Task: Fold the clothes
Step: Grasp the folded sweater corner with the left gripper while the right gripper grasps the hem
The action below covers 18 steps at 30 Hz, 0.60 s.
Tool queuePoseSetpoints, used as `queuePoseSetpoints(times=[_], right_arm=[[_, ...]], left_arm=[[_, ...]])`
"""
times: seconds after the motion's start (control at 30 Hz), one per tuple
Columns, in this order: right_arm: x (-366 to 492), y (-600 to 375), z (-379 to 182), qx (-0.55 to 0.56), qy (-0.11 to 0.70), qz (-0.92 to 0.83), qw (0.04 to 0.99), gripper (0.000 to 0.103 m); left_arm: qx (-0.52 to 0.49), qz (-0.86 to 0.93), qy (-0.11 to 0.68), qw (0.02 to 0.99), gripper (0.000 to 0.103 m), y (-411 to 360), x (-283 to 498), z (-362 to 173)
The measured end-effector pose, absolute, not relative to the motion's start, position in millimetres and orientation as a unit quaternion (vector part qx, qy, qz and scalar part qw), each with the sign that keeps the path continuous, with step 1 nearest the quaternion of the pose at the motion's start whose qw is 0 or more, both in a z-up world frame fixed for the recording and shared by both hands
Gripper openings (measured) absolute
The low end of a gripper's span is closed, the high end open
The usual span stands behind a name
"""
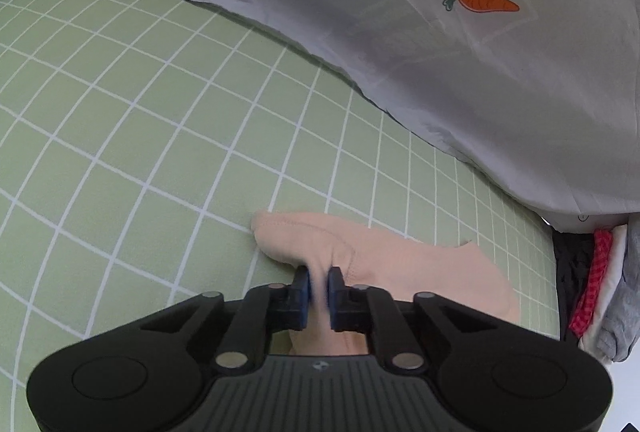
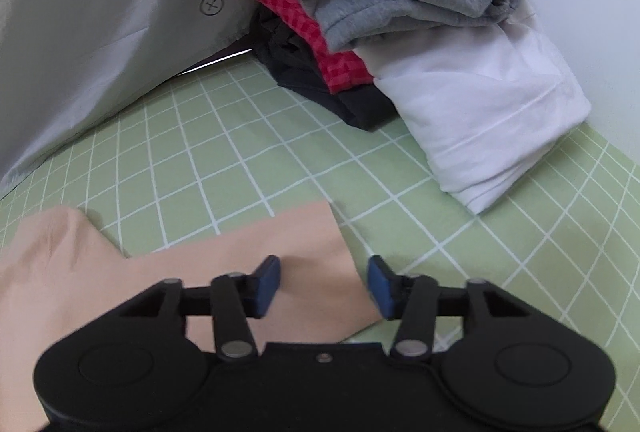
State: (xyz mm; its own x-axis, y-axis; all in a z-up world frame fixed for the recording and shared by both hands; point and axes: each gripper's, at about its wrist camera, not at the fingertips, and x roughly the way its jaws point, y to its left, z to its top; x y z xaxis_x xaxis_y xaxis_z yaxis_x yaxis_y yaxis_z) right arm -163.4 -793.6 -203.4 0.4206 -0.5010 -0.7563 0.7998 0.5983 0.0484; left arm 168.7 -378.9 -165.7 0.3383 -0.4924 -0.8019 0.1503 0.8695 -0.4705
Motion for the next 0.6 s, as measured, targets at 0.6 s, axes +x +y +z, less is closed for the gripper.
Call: queuePoseSetpoints(times=[0.6], right_arm=[[-146.4,-825.9,-134.1,0.152,0.260,-0.399,0.866,0.002]], left_arm=[[-0.157,-0.216,0.491,0.829,0.005,-378.9,177.2,-158.7]])
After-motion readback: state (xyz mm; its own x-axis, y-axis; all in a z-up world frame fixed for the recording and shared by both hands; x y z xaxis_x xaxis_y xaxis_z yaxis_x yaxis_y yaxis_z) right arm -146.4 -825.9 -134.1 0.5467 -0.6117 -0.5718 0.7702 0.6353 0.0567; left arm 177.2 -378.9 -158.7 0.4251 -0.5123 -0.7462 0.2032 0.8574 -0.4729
